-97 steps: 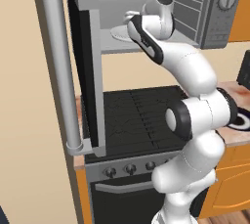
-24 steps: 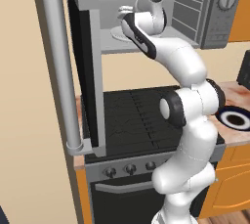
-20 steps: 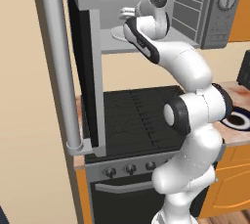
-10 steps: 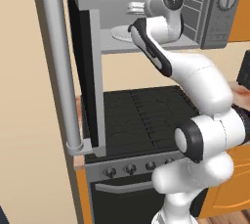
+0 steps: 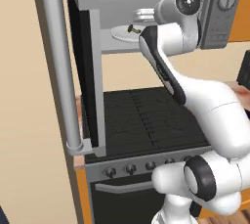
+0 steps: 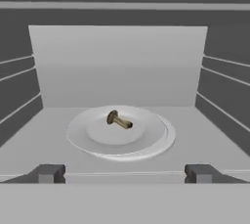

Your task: Pick the mushroom from the counter and place it in the microwave. Then turn on the microwave.

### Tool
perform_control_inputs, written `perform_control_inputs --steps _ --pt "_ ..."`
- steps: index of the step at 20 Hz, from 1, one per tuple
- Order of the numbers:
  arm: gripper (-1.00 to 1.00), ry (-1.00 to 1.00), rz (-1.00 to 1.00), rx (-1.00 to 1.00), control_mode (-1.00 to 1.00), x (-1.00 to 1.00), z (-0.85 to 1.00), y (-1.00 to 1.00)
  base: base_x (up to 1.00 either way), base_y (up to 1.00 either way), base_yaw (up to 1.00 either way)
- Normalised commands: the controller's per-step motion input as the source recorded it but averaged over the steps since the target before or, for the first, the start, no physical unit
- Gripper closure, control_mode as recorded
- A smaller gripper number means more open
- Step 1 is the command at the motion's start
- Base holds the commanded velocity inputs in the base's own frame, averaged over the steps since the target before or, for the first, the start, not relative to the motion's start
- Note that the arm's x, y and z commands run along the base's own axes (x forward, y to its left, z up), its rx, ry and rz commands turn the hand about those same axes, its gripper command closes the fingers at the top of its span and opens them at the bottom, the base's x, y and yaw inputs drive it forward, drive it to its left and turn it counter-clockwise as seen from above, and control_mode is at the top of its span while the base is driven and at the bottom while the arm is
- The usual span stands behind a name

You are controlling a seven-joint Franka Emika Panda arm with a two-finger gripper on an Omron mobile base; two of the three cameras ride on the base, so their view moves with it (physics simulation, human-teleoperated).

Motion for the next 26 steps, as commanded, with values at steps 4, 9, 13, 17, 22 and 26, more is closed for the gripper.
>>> perform_control_inputs --steps 4,9,13,17,22,26 --pt "1.00 0.07 -0.03 -0.04 -1.00 -1.00 0.00 -0.01 0.00 0.00 0.00" --pt "1.00 0.10 -0.01 0.00 -1.00 -1.00 -0.02 -0.11 0.00 0.00 0.00" --pt "1.00 0.05 -0.02 0.00 -1.00 -1.00 -0.21 -0.07 0.00 0.00 0.00" --pt "1.00 0.02 -0.06 0.00 -1.00 -1.00 -0.24 0.00 0.00 0.00 0.00" --pt "1.00 0.00 -0.11 -0.03 -1.00 -0.93 -0.39 0.00 0.00 0.00 0.00" --pt "1.00 0.00 -0.10 0.00 -1.00 -0.46 -0.53 0.00 0.00 0.00 0.00"
